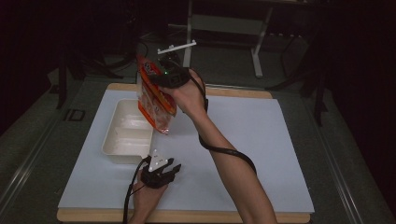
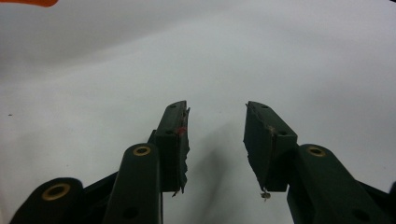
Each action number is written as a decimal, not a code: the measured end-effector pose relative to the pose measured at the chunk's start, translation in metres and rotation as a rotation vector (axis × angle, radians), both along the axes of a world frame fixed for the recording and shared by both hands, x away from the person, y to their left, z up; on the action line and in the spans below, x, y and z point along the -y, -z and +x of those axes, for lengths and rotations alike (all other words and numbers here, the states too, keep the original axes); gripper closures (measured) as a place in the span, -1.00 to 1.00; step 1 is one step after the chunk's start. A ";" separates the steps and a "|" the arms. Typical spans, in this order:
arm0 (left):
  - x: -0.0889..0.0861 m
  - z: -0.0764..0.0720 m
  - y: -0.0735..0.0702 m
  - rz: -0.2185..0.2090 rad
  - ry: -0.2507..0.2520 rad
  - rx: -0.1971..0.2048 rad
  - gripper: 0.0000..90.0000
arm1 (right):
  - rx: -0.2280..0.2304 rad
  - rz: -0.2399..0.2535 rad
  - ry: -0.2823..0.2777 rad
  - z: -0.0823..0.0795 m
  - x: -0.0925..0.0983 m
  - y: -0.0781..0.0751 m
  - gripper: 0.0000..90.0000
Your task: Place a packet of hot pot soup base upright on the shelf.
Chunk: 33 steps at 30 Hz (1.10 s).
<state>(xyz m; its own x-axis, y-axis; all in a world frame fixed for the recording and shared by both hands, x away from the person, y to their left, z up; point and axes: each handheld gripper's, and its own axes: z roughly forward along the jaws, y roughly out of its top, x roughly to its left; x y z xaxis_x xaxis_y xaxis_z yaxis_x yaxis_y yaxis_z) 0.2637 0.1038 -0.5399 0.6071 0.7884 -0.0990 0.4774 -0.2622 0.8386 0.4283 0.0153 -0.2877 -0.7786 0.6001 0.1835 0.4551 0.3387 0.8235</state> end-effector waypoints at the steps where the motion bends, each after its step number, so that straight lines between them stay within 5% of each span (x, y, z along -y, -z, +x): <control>1: 0.000 0.000 0.000 -0.004 -0.002 0.000 0.32 | 0.001 0.003 0.000 0.001 -0.001 0.001 1.00; 17: -0.001 -0.001 0.000 -0.012 -0.004 0.004 0.32 | 0.010 0.063 -0.021 0.010 -0.031 0.008 1.00; 33: -0.001 -0.001 0.000 -0.018 -0.006 0.003 0.32 | 0.024 0.046 -0.021 0.020 -0.051 0.015 1.00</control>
